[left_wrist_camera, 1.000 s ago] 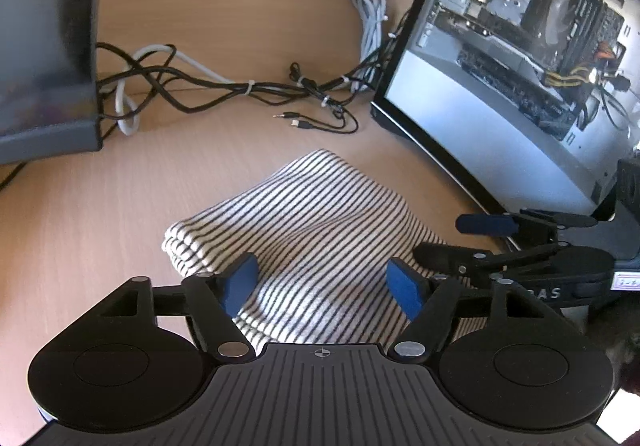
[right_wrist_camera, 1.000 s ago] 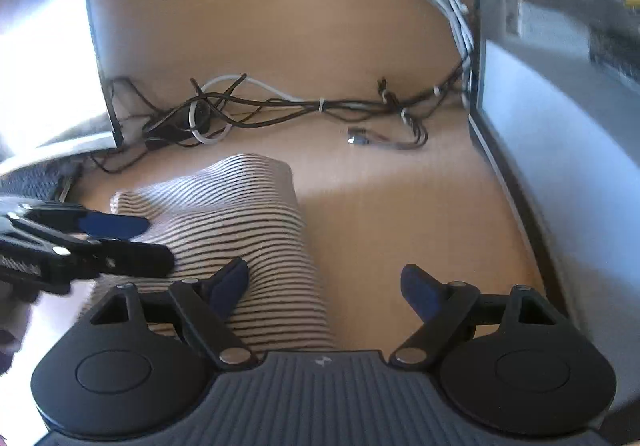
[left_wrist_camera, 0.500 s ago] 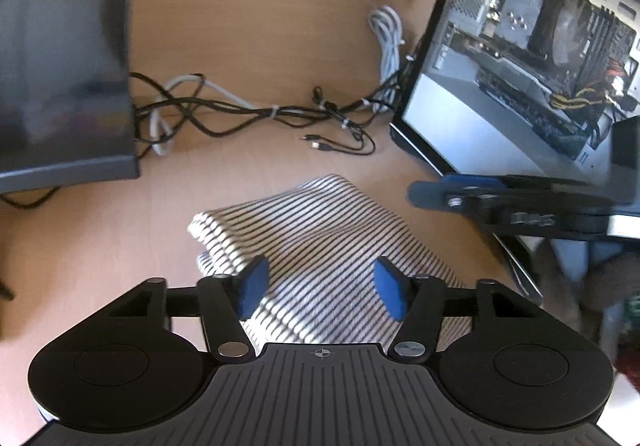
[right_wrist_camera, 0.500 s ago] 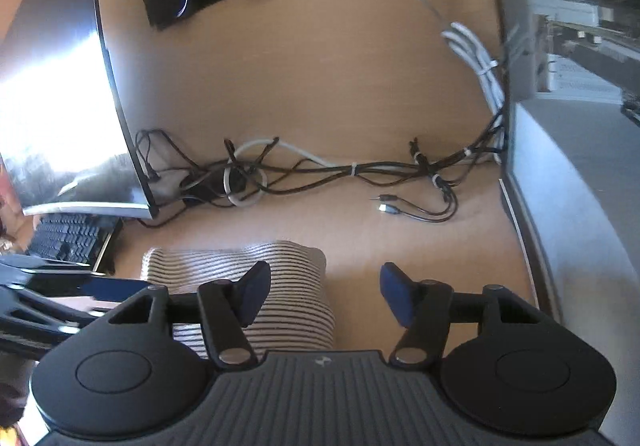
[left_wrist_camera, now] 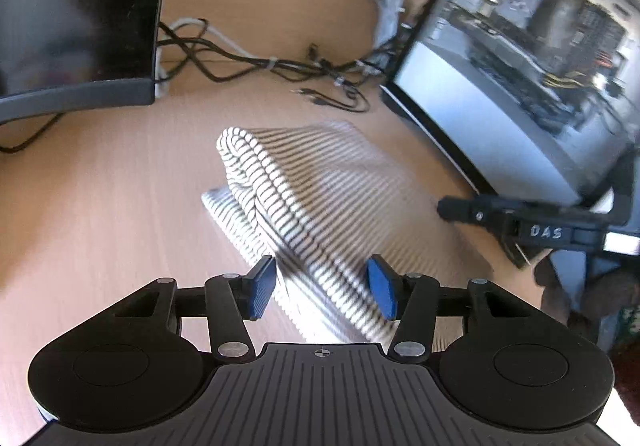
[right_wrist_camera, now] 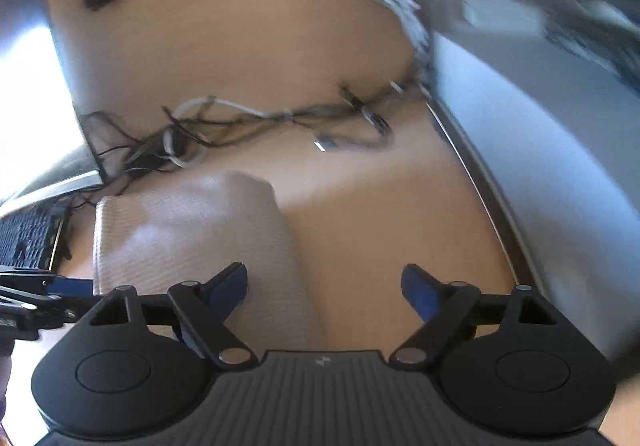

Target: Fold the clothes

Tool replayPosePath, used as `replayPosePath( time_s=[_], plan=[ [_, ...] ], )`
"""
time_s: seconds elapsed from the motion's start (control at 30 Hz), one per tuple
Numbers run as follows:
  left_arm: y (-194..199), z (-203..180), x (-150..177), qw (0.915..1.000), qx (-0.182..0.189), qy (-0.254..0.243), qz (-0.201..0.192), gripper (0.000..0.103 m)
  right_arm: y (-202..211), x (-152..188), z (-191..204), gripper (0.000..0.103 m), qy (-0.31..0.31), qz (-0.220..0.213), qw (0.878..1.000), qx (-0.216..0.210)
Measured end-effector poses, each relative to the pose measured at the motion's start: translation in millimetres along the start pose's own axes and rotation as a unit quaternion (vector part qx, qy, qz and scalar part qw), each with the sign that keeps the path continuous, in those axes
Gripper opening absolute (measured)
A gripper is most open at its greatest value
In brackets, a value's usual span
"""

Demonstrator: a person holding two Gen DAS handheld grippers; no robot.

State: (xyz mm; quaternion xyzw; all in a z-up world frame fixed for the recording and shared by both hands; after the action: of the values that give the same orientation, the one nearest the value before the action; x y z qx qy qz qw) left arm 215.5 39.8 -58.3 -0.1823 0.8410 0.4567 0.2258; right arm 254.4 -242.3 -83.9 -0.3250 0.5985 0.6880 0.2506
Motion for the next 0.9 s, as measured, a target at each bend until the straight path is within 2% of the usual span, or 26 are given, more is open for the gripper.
replayPosePath(
  time_s=[0.03,0.1,0.2,0.33,0.4,0.47,0.57,0.7,0.83,0.9],
  plan=[
    [5.5,3.9,-0.8,0.9998,0.019,-0.001,0.011,0.057,2.8,6.9,1.2,0.085,-0.031,0.003,1.0,0.003],
    [10.8,10.9,-3.8,0.9987,0.044,-0.005,0.027,0.067,8.0,18.4,8.1,0.085,-0.074,0.005,0.997,0.018],
    [13.4,19.2,-7.9,0.9964,0.069,-0.013,0.047,0.069,13.1,30.3,38.7,0.077,-0.084,0.007,0.994,0.066],
    [-3.6,21.3,-7.9,0.9925,0.073,-0.039,0.09,0.069,18.5,47.1,96.8,0.077,-0.055,0.012,0.993,0.106],
    [-14.6,20.3,-6.3,0.9905,0.067,-0.062,0.103,0.076,28.2,53.1,112.0,0.078,-0.046,0.01,0.992,0.113],
    [-19.9,19.7,-5.3,0.9894,0.068,-0.065,0.11,0.077,39.8,57.8,117.9,0.078,-0.053,0.007,0.991,0.12],
    [-21.8,17.9,-6.6,0.9889,0.07,-0.067,0.113,0.077,54.3,57.2,101.8,0.078,-0.094,-0.006,0.991,0.098],
    [-21.1,17.9,-11.9,0.9897,0.07,-0.06,0.11,0.078,50.6,37.1,76.2,0.085,-0.069,-0.021,0.995,0.068],
    [-20.2,22.4,-23.1,0.992,0.067,-0.022,0.104,0.081,10.1,11.1,49.5,0.085,-0.029,-0.003,1.0,-0.005],
    [-25.4,27.6,-27.1,0.9917,0.063,-0.001,0.112,0.079,-11.4,5.8,41.8,0.086,-0.014,0.015,0.999,-0.03]
  ],
)
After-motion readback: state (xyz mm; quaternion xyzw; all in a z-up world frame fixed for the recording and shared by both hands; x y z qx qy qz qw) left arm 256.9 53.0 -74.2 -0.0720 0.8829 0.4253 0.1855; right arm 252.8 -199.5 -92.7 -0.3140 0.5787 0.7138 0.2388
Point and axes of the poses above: each gripper's, at about its wrist camera, not at the fingertips, and y roughly against the way its jaws point, z to its left, x to its underside, the point moved 1 cm from there along -y, roughly the way its jaws point, and after that the axes turned 14 degrees about y, right-handed, at the moved point
